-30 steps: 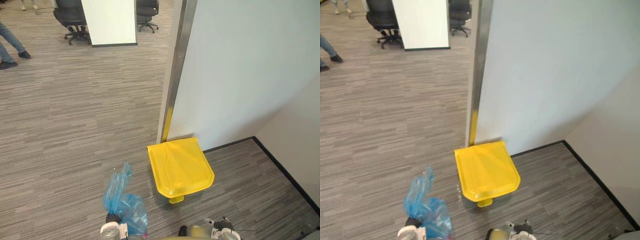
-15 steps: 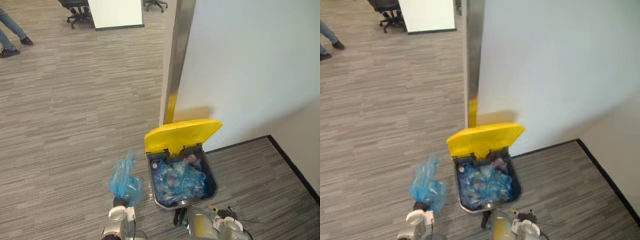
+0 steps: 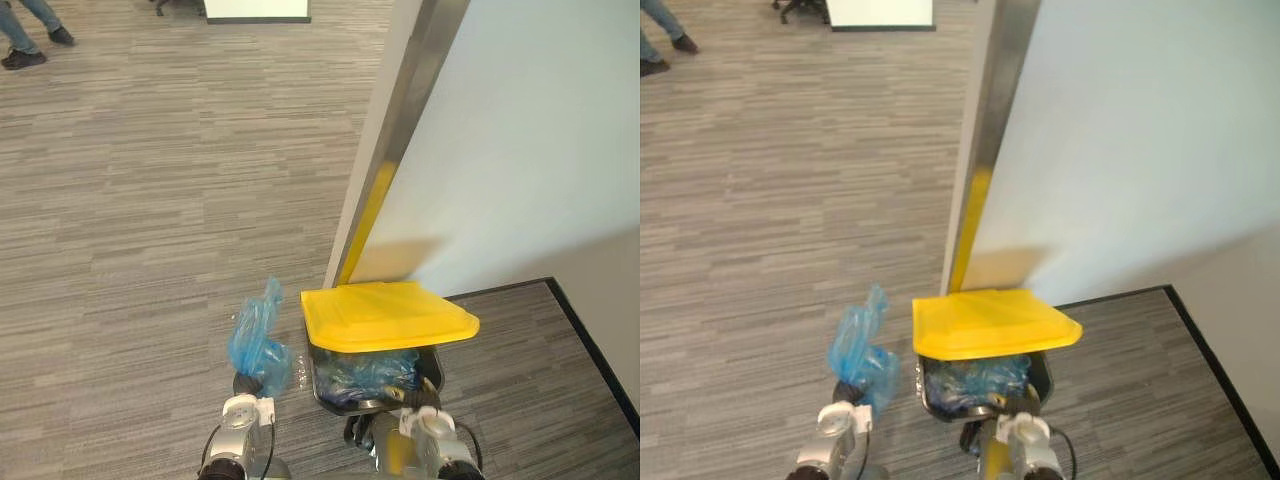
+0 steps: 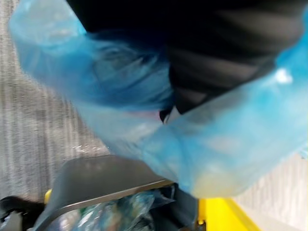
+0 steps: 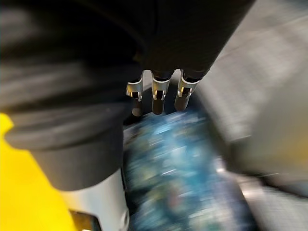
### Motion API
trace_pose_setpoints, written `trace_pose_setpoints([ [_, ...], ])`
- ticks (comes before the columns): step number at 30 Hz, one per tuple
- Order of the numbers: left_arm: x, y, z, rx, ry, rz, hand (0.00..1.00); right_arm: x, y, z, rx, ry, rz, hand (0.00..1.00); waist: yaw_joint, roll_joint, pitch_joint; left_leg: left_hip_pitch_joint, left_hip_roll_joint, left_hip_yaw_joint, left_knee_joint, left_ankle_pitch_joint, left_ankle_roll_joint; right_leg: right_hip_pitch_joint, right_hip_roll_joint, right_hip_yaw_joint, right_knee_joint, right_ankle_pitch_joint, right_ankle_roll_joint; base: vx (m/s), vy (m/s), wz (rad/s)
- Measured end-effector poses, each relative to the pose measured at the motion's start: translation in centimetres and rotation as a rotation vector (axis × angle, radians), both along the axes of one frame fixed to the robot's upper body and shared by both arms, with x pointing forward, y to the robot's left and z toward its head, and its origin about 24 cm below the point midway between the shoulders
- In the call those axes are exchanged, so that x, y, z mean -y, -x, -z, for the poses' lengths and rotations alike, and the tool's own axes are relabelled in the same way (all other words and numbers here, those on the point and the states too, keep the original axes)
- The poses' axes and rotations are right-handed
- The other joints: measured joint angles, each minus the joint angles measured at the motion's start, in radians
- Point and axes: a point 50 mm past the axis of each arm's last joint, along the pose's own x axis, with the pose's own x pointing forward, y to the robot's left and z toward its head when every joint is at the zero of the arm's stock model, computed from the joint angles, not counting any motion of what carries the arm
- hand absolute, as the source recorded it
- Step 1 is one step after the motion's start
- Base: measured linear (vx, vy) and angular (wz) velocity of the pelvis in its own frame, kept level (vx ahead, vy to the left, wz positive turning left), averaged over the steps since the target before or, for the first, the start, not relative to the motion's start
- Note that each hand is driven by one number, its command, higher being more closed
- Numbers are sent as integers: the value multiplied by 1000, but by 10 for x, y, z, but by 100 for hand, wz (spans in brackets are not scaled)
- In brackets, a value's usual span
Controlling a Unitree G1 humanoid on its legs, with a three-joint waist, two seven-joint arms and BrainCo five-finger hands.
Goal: Gather rubbish on tea table into small bin, then transfer packed bag to large trash can.
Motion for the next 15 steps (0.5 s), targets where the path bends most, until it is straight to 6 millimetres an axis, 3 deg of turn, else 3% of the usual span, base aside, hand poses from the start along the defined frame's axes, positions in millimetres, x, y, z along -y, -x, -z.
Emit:
trace_pose_setpoints([
  [2, -4, -2, -5, 35, -4, -1, 100, 0, -24, -26, 117, 16, -12, 0, 12, 6, 4, -5, 16, -1, -3, 10, 3, -7, 14, 0, 2, 3, -1, -25, -136, 1],
  [6, 5, -2, -10, 69, 3, 48, 100, 7, -45, -50, 215, 41, 9, 0, 26, 9, 5, -19, 36, -9, -6, 22, 21, -21, 38, 42, 4, 7, 5, -29, -111, 6],
  [11, 32, -8, -20, 121, 13, 189, 100, 15, -69, -78, 299, 59, 28, 0, 30, 22, 17, -37, 68, -25, -64, 22, 22, -47, 56, 18, -5, 20, 86, -70, -122, 12],
  [15, 52, -17, -39, 217, 43, 258, 100, 10, -89, -104, 381, 41, 34, 0, 27, 9, 25, -52, 65, -22, -68, 12, 41, -43, 93, 69, -68, 50, 50, -149, -85, 0],
])
